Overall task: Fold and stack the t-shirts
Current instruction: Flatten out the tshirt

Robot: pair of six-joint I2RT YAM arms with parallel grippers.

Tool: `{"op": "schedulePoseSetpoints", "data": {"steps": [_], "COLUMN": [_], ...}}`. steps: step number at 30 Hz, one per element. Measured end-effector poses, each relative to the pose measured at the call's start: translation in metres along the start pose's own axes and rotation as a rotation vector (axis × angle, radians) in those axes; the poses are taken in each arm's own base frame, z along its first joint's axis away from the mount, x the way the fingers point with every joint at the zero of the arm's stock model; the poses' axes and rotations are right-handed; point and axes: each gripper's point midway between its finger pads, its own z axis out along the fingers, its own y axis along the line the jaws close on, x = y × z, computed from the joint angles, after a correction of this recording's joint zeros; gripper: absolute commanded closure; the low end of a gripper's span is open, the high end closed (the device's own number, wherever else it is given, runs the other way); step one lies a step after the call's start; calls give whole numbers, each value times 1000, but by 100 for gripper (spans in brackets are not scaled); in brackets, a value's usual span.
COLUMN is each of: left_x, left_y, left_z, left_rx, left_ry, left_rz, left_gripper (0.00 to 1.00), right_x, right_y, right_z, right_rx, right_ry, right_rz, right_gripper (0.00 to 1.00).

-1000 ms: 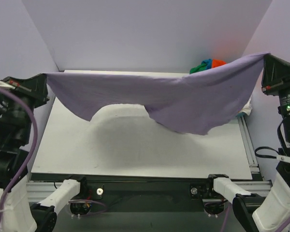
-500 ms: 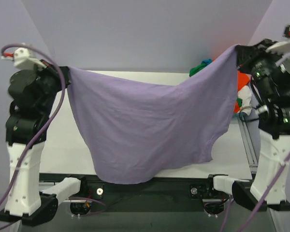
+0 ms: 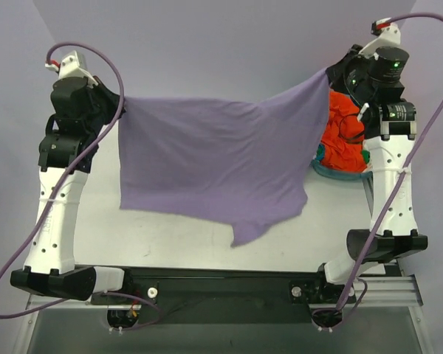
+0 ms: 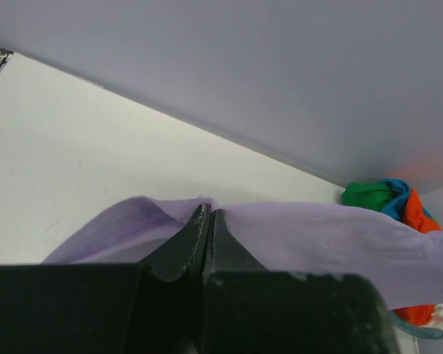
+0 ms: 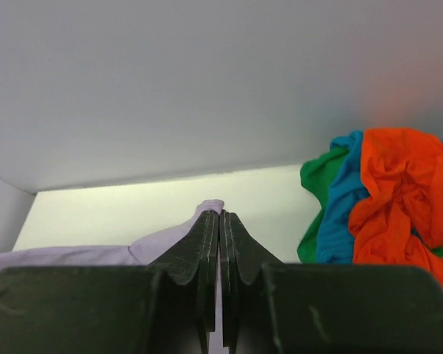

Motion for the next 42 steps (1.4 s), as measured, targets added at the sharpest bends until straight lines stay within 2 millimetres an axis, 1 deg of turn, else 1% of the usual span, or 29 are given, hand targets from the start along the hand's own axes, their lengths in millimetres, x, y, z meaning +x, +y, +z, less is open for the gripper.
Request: {"op": "schedulePoseSetpoints", "data": {"steps": [3,5,7,9,11,14,16,18,19,21,23,24,25,27,28,30,31,33,34,35,37,38,40,41,42], "left_x": [-19,-27,-36,-47,-61,-86,-100,-112,-120,-134,-145,-149,-152,-153,-152,-143,-136,-119,-109,-95,-66,-51,-12,1,25], "left_y": [-8,-10,-13,-15,-15,-12,-8,-4,-2,1,6,9,12,18,20,26,29,35,39,44,55,61,77,83,95], "left_z": [-10,-20,-34,-53,-78,-129,-163,-193,-213,-243,-265,-272,-276,-274,-269,-249,-236,-201,-182,-156,-107,-87,-32,-15,13], "left_rx": [34,49,63,78,85,94,100,102,108,115,108,98,85,51,34,0,-19,-61,-81,-111,-165,-189,-249,-268,-307], "left_ry": [-57,-84,-112,-155,-213,-335,-416,-487,-534,-613,-679,-706,-724,-743,-740,-714,-691,-628,-597,-547,-455,-412,-303,-269,-206], "left_rz": [-23,-34,-44,-56,-71,-96,-115,-134,-147,-170,-186,-188,-189,-185,-180,-167,-157,-130,-117,-99,-64,-48,-8,5,30], "left_gripper": [100,100,100,100,100,100,100,100,100,100,100,100,100,100,100,100,100,100,100,100,100,100,100,100,100], "right_x": [-32,-49,-61,-73,-85,-105,-120,-137,-148,-163,-175,-182,-187,-193,-194,-193,-191,-181,-173,-163,-133,-119,-77,-52,-26], "right_y": [17,27,34,40,45,56,63,70,75,81,87,91,93,97,98,99,99,96,93,89,78,74,62,55,49], "right_z": [-15,-29,-44,-64,-85,-123,-152,-182,-201,-226,-251,-262,-270,-277,-275,-261,-249,-214,-191,-165,-104,-78,-13,20,53], "right_rx": [-40,-68,-88,-107,-127,-164,-189,-214,-228,-251,-275,-289,-299,-315,-320,-327,-330,-323,-314,-306,-282,-272,-248,-233,-219], "right_ry": [-89,-137,-173,-213,-254,-336,-402,-476,-526,-597,-663,-696,-723,-755,-758,-742,-725,-665,-626,-580,-466,-417,-292,-224,-161], "right_rz": [-9,-15,-19,-28,-41,-65,-82,-99,-108,-119,-129,-133,-138,-144,-146,-146,-146,-142,-138,-134,-122,-117,-112,-110,-108], "right_gripper": [100,100,100,100,100,100,100,100,100,100,100,100,100,100,100,100,100,100,100,100,100,100,100,100,100]}}
